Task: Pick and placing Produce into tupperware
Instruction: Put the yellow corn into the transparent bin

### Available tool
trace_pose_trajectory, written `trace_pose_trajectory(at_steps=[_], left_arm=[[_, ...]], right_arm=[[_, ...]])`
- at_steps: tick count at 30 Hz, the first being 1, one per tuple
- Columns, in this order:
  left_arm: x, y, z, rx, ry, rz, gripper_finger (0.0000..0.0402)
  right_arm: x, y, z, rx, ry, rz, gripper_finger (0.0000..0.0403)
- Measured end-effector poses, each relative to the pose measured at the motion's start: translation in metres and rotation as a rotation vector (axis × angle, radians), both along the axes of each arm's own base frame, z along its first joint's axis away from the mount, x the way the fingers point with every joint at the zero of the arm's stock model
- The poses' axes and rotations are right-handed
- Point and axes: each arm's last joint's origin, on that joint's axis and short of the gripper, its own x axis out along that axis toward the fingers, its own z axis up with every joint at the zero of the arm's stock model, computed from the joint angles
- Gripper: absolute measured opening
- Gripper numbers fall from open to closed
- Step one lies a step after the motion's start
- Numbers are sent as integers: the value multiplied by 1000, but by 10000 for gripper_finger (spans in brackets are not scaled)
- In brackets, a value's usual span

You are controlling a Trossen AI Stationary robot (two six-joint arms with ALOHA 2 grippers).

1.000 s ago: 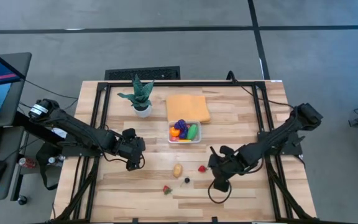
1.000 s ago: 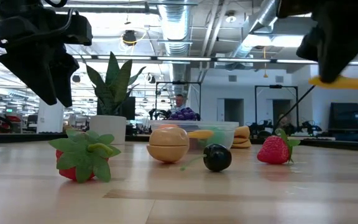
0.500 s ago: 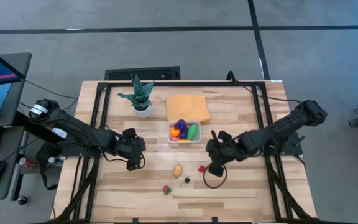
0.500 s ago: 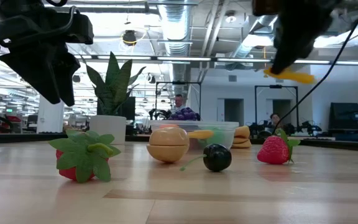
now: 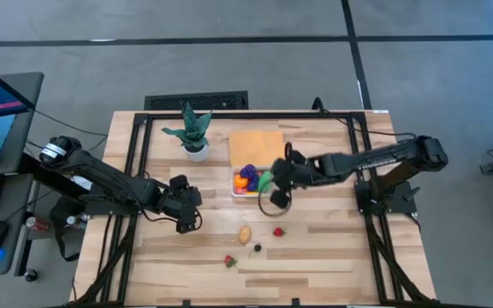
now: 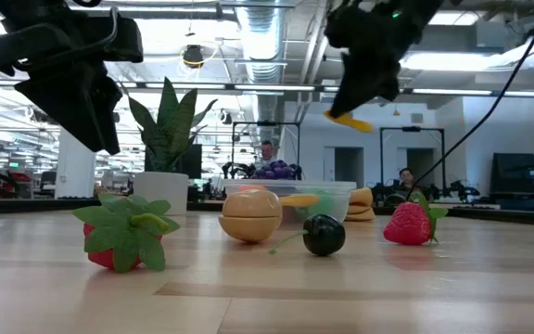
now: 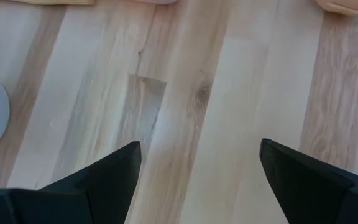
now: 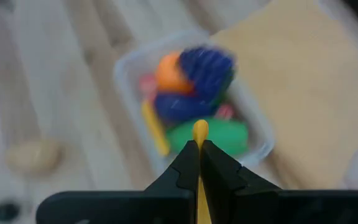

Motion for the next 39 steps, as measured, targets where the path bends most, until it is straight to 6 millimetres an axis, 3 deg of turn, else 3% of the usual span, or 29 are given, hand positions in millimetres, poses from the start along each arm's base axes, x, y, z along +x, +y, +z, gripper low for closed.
trace_pose_trajectory(at_steps=[6,11,25,39], left_arm=[[0,1,0,14,-8,16,320],[0,1,0,27,-16,32,320],[0,3,0,68,-23,50,320],[0,3,0,65,-22,55,320]], right_arm=[[6,-28,4,52,-77,-112,6],[5,-37,4,107,-93,-195,6],[32,-25,-40,178,-28,-245,6],[32,-34,-42,162,-28,-279,6]])
